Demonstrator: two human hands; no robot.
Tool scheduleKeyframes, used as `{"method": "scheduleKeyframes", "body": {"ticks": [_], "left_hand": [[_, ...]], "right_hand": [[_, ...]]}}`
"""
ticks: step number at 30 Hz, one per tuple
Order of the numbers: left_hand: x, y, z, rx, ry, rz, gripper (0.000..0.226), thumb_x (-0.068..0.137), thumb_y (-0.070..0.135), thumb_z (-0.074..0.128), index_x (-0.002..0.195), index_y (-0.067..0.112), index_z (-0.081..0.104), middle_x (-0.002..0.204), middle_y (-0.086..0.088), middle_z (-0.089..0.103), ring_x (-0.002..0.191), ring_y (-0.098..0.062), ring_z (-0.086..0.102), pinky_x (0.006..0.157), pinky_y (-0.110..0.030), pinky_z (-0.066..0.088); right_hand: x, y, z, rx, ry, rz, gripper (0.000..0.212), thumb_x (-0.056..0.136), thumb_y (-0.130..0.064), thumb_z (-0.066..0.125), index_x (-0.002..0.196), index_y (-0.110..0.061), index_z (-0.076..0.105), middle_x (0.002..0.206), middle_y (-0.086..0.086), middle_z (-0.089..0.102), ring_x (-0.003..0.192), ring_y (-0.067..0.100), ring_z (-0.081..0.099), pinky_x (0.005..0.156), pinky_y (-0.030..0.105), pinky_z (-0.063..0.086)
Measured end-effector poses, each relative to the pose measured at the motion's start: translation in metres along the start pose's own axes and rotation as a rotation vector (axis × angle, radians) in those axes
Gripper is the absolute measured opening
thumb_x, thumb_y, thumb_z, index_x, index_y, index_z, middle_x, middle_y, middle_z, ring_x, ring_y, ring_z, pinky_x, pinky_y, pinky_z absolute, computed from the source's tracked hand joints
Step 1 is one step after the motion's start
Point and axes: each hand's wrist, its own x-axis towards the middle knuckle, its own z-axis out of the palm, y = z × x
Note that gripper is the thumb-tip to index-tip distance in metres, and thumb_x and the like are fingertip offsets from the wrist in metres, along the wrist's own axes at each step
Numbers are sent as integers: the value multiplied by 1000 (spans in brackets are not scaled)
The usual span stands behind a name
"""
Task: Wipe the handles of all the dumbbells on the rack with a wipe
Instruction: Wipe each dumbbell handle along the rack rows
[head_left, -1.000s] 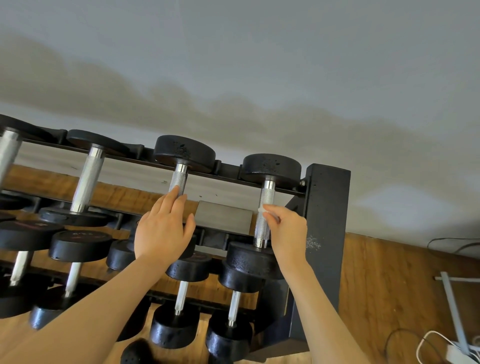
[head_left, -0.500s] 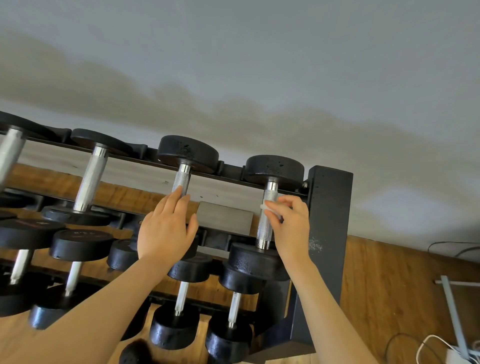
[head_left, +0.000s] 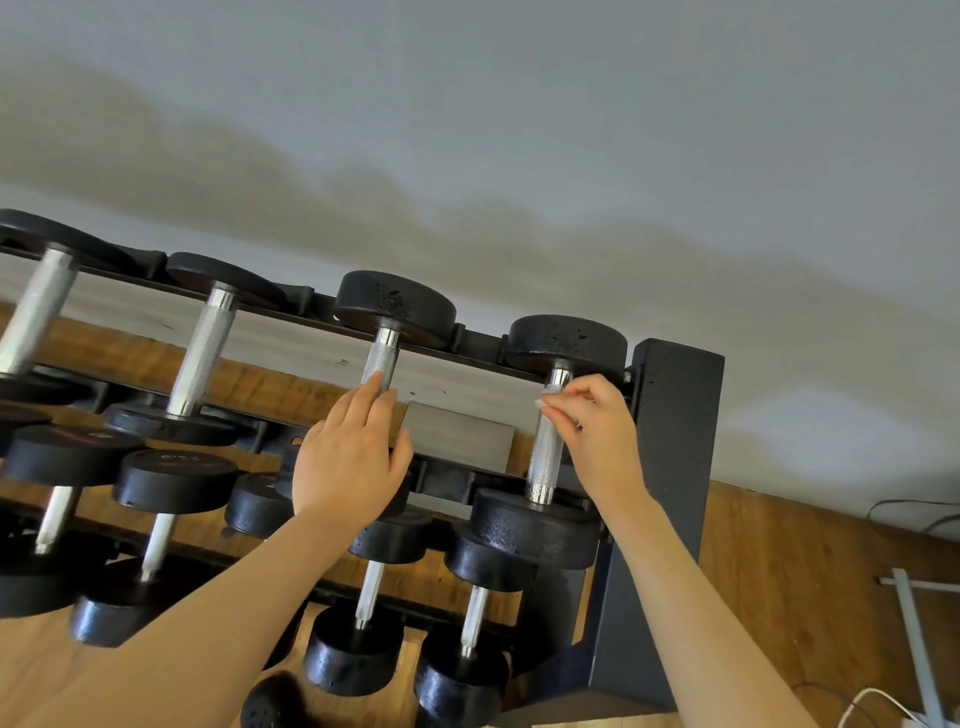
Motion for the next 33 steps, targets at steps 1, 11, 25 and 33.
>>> {"method": "scheduleKeyframes", "body": {"ticks": [1,11,25,33], "left_hand": [[0,0,0,1,-1,1,47,95,37,51,134,11,55,149,-8,47,131,-25,50,89,-45,55],[0,-1,0,5,-5,1,46,95,37,52,134,12,55,149,-9,46,130,-26,51,87,-44,56],[0,0,0,13,-10,1,46,95,37,51,133,13,54,148,-8,47,131,-25,50,88,-43,56],[1,0,1,6,0,1,43,94,36,52,129,11,58,147,-10,49,128,-27,53,87,-44,56]], "right_hand": [[-3,1,1,1,-11,6,16,85,-15,71,99,-9,75,97,2,58,91,16,53,82,23,45],[-5,0,-4,-15,-138,-59,17,88,-20,64,98,-8,71,95,-2,56,91,3,46,82,11,40],[3,1,-5,-151,-183,-179,11,85,-17,70,89,-7,74,86,3,55,82,18,52,69,31,50],[-12,0,-4,-178,-212,-266,13,80,-15,75,90,-6,75,84,5,56,76,19,55,67,26,50]]}}
